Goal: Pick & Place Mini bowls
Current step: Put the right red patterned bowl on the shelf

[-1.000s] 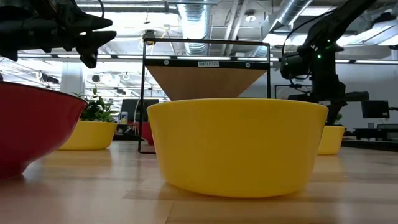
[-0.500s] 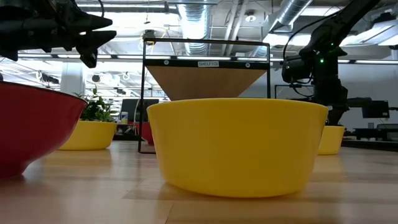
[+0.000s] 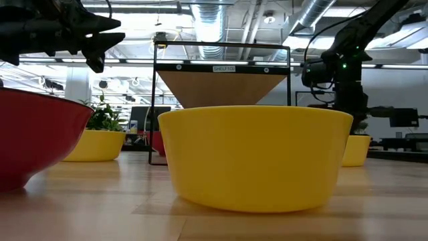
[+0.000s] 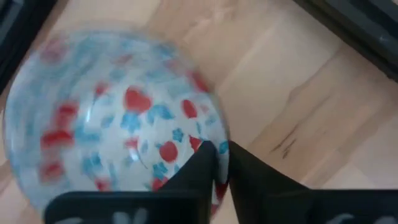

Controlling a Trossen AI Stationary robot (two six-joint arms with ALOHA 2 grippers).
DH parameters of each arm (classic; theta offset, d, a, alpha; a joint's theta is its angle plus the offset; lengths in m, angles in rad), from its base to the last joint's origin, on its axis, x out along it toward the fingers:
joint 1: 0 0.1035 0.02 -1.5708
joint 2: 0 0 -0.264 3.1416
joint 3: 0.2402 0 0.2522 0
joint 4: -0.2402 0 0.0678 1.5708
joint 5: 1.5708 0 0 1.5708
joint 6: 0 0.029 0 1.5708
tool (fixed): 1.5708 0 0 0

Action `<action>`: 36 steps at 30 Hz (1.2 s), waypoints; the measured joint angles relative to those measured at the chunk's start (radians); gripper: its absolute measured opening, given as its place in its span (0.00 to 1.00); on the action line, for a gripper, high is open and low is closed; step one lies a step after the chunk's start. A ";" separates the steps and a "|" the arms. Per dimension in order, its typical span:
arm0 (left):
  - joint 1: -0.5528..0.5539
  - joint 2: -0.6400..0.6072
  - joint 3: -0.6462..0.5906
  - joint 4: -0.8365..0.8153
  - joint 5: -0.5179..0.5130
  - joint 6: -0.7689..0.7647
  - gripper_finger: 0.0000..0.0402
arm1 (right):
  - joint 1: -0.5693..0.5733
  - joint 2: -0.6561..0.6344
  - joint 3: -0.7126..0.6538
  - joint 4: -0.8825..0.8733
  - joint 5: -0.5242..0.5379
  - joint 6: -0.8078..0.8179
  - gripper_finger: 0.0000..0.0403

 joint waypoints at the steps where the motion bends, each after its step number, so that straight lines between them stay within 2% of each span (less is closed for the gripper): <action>1: 0.000 0.000 0.000 0.000 0.000 0.000 0.33 | 0.000 -0.002 0.003 0.002 0.003 -0.001 0.04; 13: 0.000 0.000 0.000 0.000 0.000 0.000 0.33 | 0.000 -0.043 0.001 0.011 0.002 -0.078 0.01; 28: 0.000 0.000 0.000 0.016 0.000 0.000 0.33 | 0.008 -0.279 -0.002 0.054 0.029 -0.219 0.00; 31: 0.000 0.000 0.000 0.022 0.000 0.000 0.33 | 0.021 -0.336 -0.002 0.107 -0.002 -0.270 0.00; 36: 0.000 0.000 0.000 0.066 0.000 0.000 0.33 | 0.051 -0.420 -0.001 0.230 -0.116 -0.375 0.00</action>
